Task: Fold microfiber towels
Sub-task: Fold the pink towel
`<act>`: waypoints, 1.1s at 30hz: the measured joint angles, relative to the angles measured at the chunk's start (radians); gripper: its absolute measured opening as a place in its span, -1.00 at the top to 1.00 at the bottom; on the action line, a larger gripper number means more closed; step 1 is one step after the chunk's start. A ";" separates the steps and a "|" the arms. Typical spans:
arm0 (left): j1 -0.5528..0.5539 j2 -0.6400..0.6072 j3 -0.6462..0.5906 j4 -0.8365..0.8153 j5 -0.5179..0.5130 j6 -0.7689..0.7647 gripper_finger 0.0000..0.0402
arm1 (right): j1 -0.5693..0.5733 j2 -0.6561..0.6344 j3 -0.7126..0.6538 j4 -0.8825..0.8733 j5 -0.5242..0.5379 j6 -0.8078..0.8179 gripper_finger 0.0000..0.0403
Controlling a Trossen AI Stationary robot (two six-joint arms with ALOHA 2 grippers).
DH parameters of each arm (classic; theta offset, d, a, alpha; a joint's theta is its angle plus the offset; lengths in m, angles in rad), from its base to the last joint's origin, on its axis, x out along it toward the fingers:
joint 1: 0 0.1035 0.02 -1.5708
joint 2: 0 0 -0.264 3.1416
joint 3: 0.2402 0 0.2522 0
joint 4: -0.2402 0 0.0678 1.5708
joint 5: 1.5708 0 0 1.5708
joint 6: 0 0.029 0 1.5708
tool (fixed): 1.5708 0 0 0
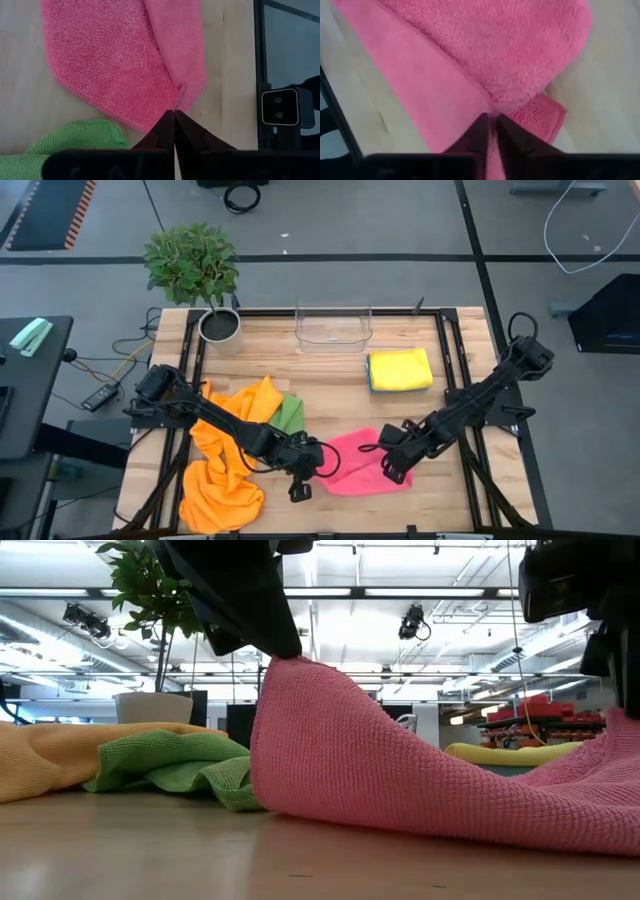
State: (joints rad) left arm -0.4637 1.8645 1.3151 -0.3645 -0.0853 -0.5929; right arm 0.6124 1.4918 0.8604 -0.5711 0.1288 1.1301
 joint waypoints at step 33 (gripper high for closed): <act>0.406 -0.407 0.052 0.057 -0.021 0.207 0.98 | 0.236 -0.675 0.466 -0.822 0.680 -0.267 1.00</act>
State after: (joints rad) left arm -0.0580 1.4570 1.3667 -0.3071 -0.1061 -0.3861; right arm 0.8485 0.8164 1.3268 -1.3927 0.8090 0.8628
